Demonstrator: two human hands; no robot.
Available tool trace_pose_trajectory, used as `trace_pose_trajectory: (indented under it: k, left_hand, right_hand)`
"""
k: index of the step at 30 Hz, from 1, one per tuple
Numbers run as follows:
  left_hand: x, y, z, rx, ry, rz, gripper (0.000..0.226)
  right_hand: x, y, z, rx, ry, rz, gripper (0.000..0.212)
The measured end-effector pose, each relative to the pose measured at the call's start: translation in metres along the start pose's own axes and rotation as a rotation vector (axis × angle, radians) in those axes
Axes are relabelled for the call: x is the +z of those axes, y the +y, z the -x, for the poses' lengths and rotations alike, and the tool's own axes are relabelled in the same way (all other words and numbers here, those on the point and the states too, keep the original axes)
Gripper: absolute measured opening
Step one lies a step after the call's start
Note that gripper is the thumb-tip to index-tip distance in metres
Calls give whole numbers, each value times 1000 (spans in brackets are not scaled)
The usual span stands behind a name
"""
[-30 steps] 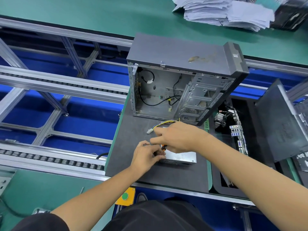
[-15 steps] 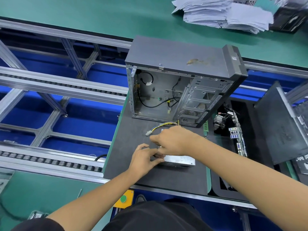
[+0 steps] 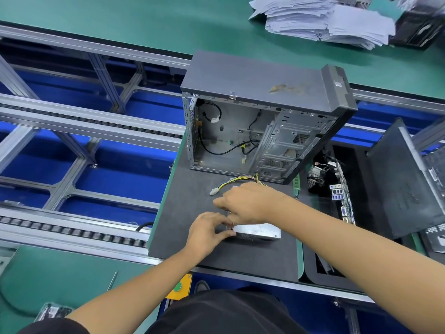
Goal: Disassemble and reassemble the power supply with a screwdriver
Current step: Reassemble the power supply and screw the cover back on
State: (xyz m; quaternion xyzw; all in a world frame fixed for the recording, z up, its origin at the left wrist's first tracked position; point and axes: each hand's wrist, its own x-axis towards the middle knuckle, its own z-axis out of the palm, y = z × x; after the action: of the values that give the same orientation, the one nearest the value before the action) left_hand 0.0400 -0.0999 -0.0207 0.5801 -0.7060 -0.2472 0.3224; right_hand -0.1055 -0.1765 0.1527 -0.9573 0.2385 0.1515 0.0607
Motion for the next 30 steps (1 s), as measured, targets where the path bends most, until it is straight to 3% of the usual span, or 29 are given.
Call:
trace_pose_trajectory:
  k: [5,9,15,17,20,22,24,27,30]
  left_hand:
    - [0,3,0,-87,-37,-45,18]
    - [-1,6,-2,-73,-47,-66,18]
    - [-1,7,-1,-80,-48,-85,16]
    - [-1,8,-1,-66,-41,-74,16]
    - [-1,7,1,-88,-51,-27,17]
    - [0,8,1,-110,-69,-21,16]
    - [0,8,1,-126,-72,-19,15]
    - [0,10,1,-129,-48,-65,16]
    - [3,11,1,-194,-30,-128,20]
  right_hand:
    - [-2,1,-1,0,-17,-57,14]
    - [-4,3,2,-53,-57,-52,5]
    - [-4,1,2,-105,-83,-63,11]
    - [-6,2,2,-126,-64,-30,16]
    - [-6,4,4,-127,-33,60,7]
    - [-5,4,6,-136,9,158,21]
    - [-3,2,6,-128,29,196,20]
    - [0,-1,5,-113,12,152,9]
    - [-3,-4,6,-170,-48,71,16]
